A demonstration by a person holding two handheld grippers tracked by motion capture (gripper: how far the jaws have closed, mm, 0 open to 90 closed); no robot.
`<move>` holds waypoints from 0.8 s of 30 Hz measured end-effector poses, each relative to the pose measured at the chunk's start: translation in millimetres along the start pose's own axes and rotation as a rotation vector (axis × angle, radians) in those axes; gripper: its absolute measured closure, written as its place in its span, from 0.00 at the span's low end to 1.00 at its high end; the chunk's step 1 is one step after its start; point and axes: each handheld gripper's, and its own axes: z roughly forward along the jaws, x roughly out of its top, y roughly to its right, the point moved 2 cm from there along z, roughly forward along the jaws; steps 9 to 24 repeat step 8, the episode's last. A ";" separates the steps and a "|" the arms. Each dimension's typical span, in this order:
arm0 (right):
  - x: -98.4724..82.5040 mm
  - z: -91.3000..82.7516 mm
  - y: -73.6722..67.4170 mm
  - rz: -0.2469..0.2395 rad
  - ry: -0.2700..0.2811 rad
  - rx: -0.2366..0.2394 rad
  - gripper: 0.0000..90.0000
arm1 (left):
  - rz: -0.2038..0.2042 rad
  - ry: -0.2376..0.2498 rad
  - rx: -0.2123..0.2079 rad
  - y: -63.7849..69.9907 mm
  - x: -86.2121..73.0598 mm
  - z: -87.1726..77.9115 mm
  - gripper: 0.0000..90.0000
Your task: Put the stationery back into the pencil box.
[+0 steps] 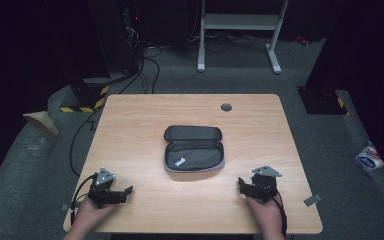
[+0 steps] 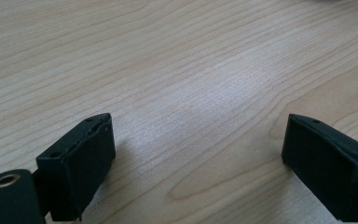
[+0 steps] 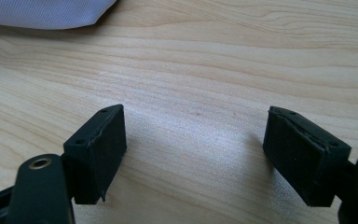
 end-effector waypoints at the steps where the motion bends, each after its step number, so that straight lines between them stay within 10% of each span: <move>1: 0.0 0.0 0.0 0.000 0.000 0.000 0.23 | 0.000 0.000 0.000 0.0 0.0 0.0 0.11; 24: -0.7 -0.7 -0.7 0.002 0.003 -0.003 0.24 | 0.000 -0.002 0.000 -0.1 0.4 0.3 0.11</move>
